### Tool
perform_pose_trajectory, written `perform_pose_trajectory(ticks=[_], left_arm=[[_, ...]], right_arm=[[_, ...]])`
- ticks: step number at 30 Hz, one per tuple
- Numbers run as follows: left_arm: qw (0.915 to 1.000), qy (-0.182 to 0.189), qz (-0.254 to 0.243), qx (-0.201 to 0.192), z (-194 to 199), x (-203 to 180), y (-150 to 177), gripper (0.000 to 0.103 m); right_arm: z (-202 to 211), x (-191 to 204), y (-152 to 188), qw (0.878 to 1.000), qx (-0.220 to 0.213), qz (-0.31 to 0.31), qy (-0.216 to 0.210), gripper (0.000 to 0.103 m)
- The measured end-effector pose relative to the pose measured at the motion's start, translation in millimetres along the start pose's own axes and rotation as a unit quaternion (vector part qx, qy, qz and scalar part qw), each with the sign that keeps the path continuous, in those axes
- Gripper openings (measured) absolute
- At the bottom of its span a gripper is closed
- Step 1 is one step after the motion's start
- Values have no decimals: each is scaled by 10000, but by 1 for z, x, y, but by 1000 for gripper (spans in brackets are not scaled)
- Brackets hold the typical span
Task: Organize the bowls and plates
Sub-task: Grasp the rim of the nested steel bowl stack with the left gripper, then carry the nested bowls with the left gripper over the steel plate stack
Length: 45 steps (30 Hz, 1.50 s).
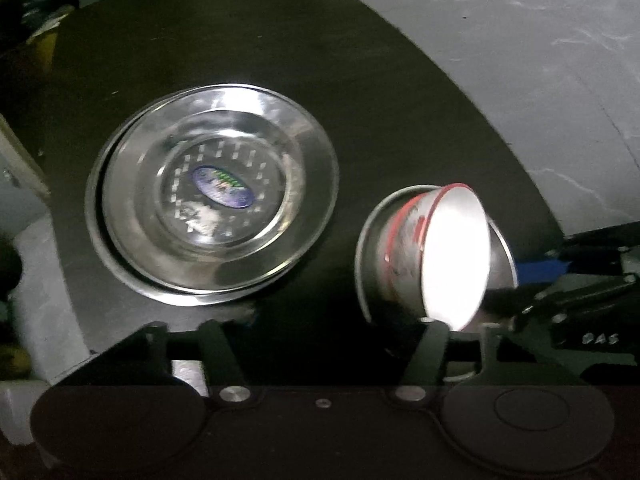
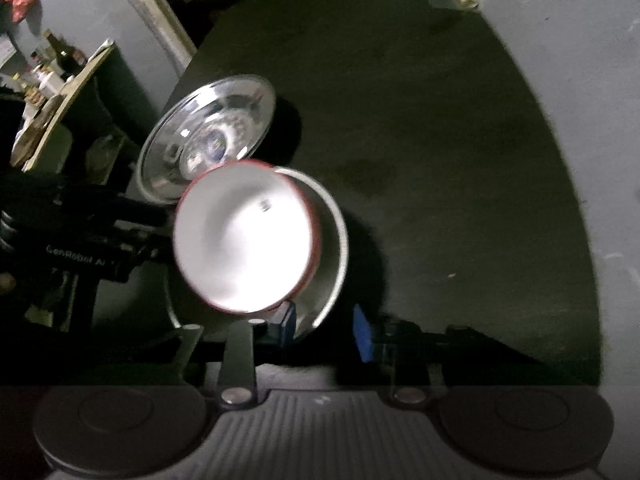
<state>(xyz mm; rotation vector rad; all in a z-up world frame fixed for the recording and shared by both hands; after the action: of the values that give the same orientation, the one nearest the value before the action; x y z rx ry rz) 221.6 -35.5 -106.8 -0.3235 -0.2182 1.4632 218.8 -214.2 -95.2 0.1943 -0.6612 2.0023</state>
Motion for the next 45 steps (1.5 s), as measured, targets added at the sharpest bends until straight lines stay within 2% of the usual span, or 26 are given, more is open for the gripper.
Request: perform_pose_trajectory(ticks=[6,11,16,22,34,45], left_arm=[[9997,239,-51,-2,-2,-6,0,43],[9977,671,-57,-5,-3,-10,0,17],[9980,522,-338,-61,0,-18,0,16],[9977,543,-391,-61,0,-16,-3,15],[9967,698,-203,-362,24,-2,-20,14],[9964,530,14,-666,45,25,-33,13]], right_arm=[[-8,6,1,9998,170,66,-86,34],[-8,5,2,9999,107,-28,-133,33],[-7,6,4,9999,74,-49,-115,32],[-3,7,4,9999,-62,-97,-112,30],[10,10,-7,9984,-437,-295,-209,29],[13,26,-36,9964,-718,-81,-437,29]])
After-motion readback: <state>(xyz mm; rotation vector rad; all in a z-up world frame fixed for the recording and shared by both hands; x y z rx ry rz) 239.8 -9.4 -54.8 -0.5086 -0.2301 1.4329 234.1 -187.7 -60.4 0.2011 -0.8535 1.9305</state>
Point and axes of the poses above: each gripper's, at about its wrist camera, not at the fingertips, and z roughly against the way its jaws point, x to its left, y to its underside, the point moved 6 cm from there along -z, roughly the way its jaws point, and after that the axes turned 12 degrees about -y, right-handed, at the moved point
